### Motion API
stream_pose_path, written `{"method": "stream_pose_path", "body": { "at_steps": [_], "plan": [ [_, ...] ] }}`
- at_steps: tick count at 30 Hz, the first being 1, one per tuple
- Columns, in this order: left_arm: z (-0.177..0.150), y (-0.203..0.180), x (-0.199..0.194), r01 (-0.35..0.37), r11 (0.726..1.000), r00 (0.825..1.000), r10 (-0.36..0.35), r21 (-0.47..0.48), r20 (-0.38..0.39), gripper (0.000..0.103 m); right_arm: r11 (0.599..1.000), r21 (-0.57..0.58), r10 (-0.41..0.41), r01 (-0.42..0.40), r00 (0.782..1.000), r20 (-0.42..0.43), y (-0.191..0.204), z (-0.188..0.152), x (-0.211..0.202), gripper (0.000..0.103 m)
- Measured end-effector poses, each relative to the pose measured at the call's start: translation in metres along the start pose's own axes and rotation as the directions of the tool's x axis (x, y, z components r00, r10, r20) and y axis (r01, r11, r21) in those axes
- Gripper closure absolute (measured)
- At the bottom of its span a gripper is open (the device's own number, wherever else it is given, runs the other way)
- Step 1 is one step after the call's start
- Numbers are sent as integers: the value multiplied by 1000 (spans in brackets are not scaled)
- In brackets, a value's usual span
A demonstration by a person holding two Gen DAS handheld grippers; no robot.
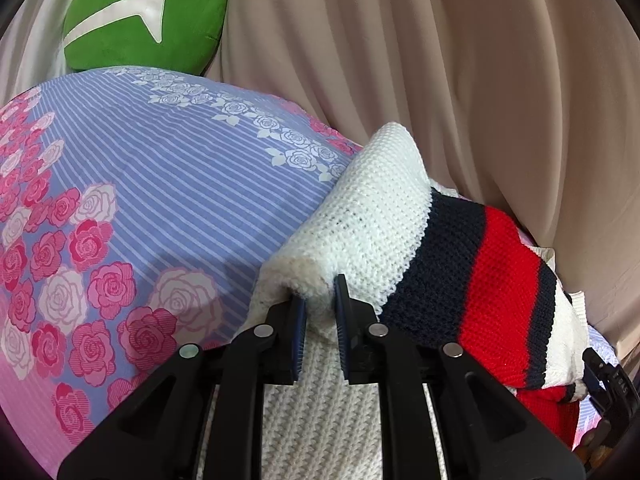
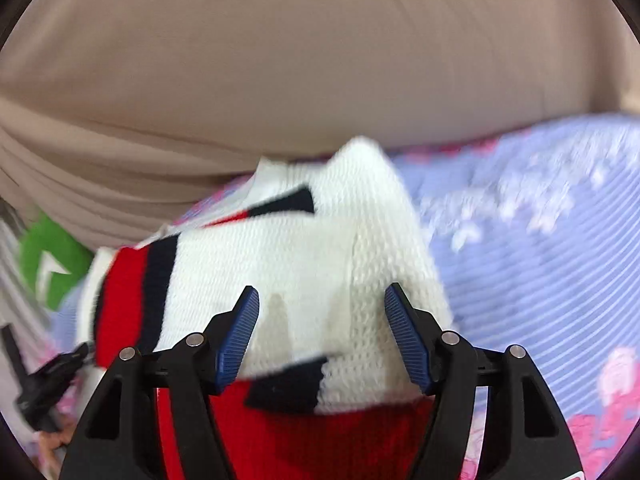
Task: Fold small clothes
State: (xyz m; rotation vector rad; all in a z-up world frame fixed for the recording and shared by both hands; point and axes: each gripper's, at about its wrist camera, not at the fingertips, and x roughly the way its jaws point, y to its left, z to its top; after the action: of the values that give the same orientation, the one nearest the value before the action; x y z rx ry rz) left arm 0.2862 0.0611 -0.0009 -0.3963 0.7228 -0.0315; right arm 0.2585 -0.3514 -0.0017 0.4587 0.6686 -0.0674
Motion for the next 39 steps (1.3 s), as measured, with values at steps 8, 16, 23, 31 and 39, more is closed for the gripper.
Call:
{"method": "stream_pose_path", "body": {
  "at_steps": [8,16,23,31,39],
  "plan": [
    [-1,1,1,3,1000,1000,-3,-9,2,89,995,-40,94,-93,995,22,19,3,-5,95],
    [-1,0,1,1,1000,1000,-1,4,-2,87,998,-12,-55,55,998,-40,3,9,0,91],
    [0,-2,2,-10,1000,1000,10,7,-4,87,976,-209,65,-54,997,50,102,22,-32,81],
    [1,2,1,3,1000,1000,-3,0,-6,86,896,-428,38,-118,981,-190,228,-6,102,90],
    [0,1,2,-11,1000,1000,11,12,-6,86,942,-264,156,-207,967,-202,208,10,127,97]
  ]
}}
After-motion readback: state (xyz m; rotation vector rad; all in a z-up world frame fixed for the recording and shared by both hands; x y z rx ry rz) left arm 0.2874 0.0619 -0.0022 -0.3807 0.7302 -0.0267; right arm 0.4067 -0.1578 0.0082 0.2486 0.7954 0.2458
